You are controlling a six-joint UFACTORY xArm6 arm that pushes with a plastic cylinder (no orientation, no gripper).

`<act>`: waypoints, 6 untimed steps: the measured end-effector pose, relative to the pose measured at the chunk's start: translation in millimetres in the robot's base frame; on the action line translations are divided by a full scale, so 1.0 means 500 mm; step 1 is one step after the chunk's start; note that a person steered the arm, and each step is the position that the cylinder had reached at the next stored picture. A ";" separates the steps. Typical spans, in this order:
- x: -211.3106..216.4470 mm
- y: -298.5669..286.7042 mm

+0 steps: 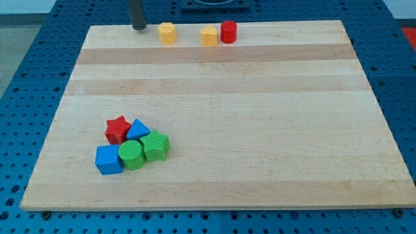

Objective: Push the hexagon into the heart

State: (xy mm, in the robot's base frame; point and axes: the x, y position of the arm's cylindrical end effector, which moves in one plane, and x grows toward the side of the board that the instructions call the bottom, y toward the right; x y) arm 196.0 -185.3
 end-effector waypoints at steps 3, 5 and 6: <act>0.037 0.081; 0.048 0.217; 0.048 0.273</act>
